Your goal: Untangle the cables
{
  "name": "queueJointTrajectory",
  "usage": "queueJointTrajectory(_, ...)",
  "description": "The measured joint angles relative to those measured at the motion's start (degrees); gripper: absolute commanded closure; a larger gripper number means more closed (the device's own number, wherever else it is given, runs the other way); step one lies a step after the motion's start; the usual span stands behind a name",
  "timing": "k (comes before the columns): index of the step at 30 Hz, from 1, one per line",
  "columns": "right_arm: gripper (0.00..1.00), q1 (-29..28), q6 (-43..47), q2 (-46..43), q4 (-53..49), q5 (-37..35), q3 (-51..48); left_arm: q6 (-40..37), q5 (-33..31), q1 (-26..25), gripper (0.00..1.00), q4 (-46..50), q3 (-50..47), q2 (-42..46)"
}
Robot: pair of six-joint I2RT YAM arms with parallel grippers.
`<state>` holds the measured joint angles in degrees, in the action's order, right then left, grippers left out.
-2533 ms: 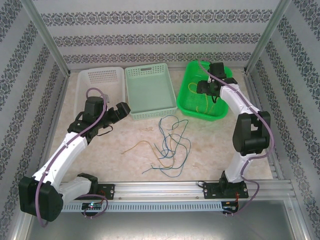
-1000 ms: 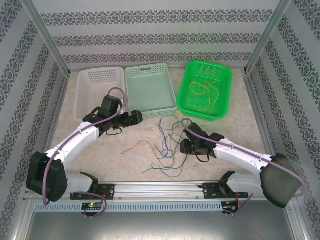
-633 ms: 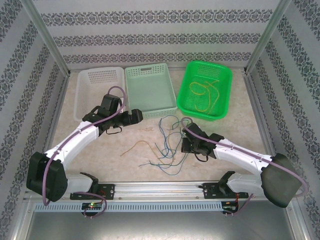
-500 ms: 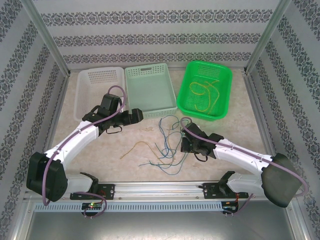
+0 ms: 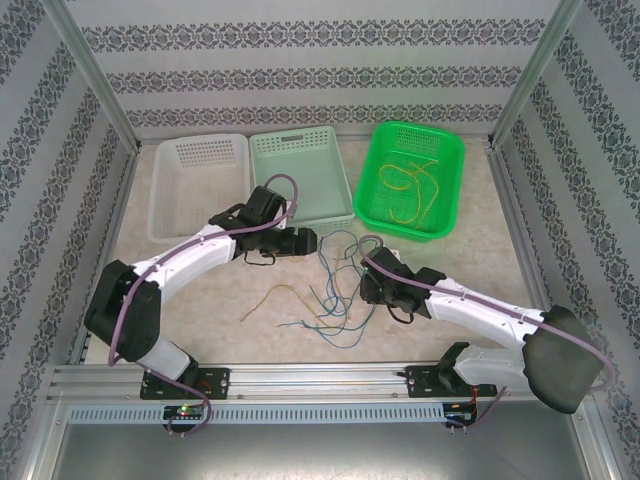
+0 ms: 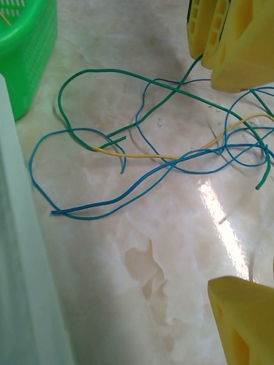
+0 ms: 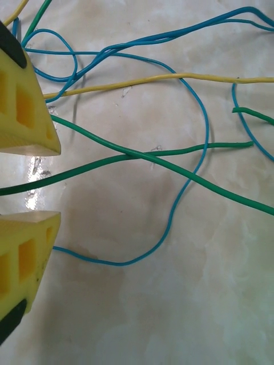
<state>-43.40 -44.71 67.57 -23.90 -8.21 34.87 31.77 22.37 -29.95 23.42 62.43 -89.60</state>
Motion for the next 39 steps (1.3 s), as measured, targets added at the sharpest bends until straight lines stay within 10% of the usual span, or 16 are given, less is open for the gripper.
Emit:
queueJointTrajectory(7,0.6,0.0,-0.46,-3.65,1.31,-1.88,-1.53,1.81,4.59,-0.42,0.37,-0.04,6.14,-8.37)
queueJointTrajectory(39,0.55,0.94,2.08,-4.96,5.77,-3.58,-5.18,15.54,5.9,-4.98,0.49,-2.38,11.19,-20.7)
